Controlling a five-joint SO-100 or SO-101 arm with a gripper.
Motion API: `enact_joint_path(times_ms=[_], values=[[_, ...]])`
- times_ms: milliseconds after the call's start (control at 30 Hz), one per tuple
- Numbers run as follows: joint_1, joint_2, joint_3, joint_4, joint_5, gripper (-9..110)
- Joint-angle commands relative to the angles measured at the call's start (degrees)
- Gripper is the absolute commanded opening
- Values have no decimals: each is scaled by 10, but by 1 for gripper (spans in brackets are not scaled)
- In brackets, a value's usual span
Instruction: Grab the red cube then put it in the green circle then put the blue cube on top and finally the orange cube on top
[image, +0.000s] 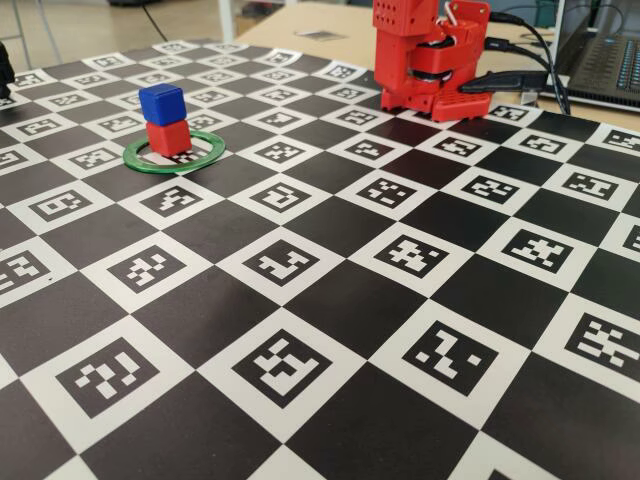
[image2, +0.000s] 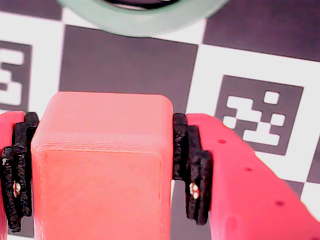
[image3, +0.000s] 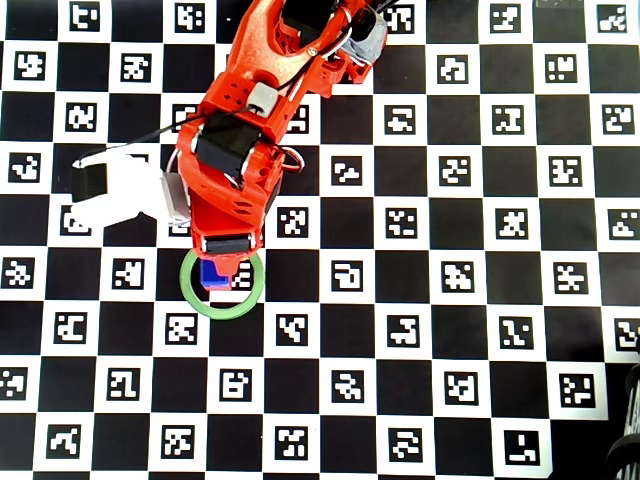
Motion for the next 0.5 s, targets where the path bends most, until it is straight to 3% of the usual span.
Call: enact_joint_path(times_ms=[0,467], values=[[6,41,4,-23,-9,10],[14,25,93,-124,-8,10]])
